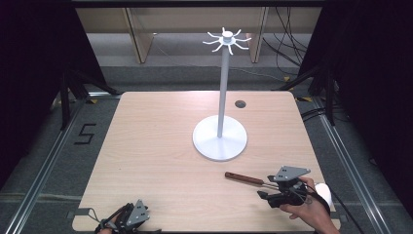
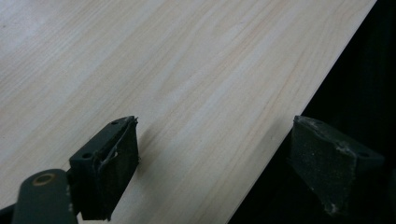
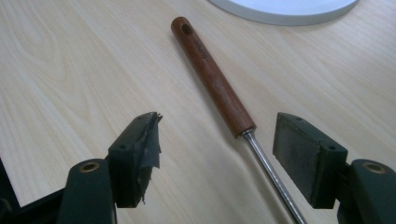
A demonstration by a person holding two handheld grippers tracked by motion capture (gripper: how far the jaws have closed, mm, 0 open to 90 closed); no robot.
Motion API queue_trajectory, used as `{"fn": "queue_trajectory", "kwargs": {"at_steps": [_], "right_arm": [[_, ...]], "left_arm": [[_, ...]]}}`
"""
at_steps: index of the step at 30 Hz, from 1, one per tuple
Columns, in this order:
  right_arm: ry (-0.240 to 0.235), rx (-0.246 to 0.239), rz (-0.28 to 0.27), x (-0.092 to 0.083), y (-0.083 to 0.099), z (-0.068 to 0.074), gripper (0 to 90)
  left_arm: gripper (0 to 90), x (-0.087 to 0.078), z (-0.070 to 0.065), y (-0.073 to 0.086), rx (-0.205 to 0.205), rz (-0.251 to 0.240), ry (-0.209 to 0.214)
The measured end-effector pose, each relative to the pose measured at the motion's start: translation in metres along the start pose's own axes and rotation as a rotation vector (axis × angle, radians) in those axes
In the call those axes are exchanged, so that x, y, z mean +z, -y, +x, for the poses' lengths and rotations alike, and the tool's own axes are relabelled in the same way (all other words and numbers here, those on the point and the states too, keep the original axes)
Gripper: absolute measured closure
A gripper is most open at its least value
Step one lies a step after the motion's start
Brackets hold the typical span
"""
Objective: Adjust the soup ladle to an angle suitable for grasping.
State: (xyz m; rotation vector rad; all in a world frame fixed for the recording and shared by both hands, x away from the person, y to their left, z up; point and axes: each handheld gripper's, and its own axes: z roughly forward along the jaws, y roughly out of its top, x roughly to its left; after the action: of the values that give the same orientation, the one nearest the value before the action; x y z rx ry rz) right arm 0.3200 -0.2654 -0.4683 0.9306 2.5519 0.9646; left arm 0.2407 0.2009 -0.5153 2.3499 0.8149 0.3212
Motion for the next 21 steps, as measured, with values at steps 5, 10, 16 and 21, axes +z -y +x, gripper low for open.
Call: {"fn": "queue_trajectory", "kwargs": {"at_steps": [5, 10, 16, 21], "right_arm": [[0.008, -0.016, 0.032, 0.001, -0.007, 0.001, 27.5], [0.005, -0.065, 0.073, 0.009, -0.021, -0.001, 27.7], [0.006, -0.133, 0.162, 0.023, -0.039, -0.003, 32.0], [-0.024, -0.149, 0.239, 0.032, -0.045, -0.006, 39.0]], "left_arm": [[15.3, 0.000, 0.000, 0.000, -0.005, 0.002, -0.001], [15.2, -0.001, 0.000, 0.000, -0.004, -0.002, -0.011], [15.3, 0.000, 0.000, 0.000, 0.003, -0.001, 0.000], [15.3, -0.001, 0.001, 0.000, 0.000, -0.002, -0.005]]}}
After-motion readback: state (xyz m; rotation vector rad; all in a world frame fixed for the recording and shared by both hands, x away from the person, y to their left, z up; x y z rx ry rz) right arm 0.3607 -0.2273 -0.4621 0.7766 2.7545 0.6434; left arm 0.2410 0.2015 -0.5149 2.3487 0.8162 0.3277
